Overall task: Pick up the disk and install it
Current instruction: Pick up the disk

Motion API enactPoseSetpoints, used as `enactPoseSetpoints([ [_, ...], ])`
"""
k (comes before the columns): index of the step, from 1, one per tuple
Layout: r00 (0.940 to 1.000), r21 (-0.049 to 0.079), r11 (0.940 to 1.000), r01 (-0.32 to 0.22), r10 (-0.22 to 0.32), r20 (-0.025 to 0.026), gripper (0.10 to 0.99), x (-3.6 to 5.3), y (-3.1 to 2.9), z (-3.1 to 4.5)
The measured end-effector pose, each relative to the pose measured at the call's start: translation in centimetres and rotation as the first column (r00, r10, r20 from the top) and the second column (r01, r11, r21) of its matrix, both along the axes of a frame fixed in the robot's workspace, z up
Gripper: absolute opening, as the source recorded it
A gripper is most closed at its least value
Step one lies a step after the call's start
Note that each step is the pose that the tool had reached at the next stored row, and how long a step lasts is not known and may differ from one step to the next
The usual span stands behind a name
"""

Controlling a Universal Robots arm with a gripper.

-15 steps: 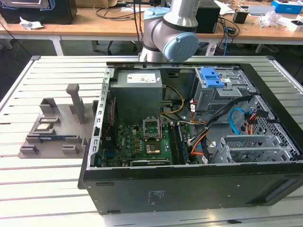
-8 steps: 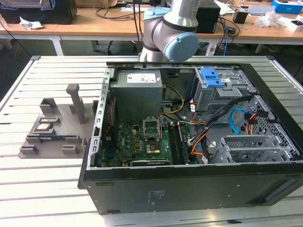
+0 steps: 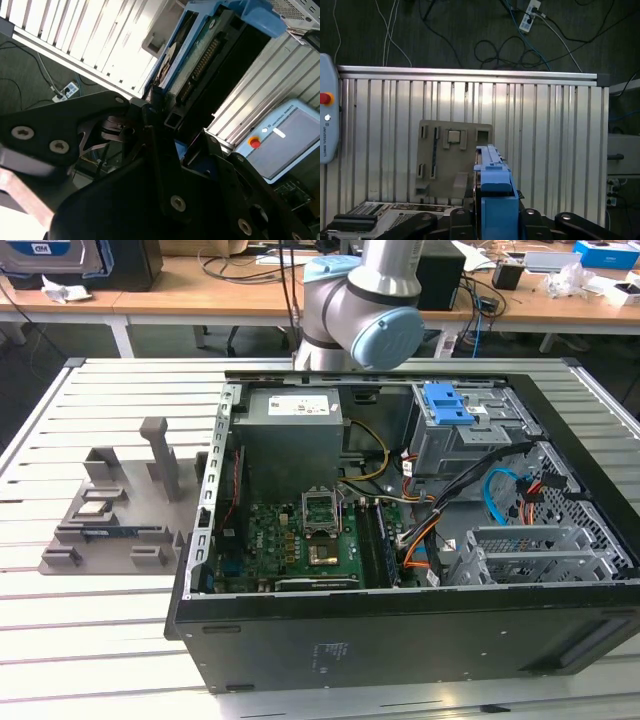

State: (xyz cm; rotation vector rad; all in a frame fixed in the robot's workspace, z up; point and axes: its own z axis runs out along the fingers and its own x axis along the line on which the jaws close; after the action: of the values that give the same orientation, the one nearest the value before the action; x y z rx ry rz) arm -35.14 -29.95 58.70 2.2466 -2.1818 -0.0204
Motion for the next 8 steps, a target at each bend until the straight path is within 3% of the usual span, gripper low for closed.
enactPoseSetpoints([
  [8, 1.0, 0.0, 1.0, 0.0, 0.0, 0.0001, 0.365, 0.01, -3.83, -0.32],
])
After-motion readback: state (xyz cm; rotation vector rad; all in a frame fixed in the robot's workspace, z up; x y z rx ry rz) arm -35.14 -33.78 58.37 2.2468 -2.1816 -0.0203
